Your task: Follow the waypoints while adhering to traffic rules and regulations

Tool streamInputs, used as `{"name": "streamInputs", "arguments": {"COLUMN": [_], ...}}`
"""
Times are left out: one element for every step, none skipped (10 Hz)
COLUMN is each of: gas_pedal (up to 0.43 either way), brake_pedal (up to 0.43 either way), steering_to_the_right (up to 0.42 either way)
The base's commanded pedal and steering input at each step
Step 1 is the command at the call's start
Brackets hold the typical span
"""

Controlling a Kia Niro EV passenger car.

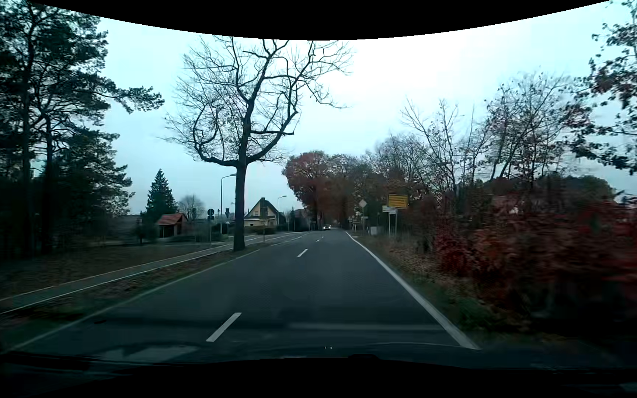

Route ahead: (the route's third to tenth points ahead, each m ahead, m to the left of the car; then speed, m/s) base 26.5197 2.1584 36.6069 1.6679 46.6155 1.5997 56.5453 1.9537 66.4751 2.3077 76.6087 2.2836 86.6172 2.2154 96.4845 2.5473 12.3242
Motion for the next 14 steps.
{"name": "streamInputs", "arguments": {"gas_pedal": [0.0,0.0,0.0,0.0,0.0,0.0,0.0,0.0,0.0,0.0,0.0,0.0,0.0,0.0], "brake_pedal": [0.061,0.049,0.037,0.024,0.012,0.0,0.0,0.0,0.0,0.0,0.0,0.0,0.0,0.0], "steering_to_the_right": [0.0,0.0,0.0,-0.001,-0.001,0.0,0.0,0.0,0.0,0.0,0.0,0.0,0.0,0.0]}}
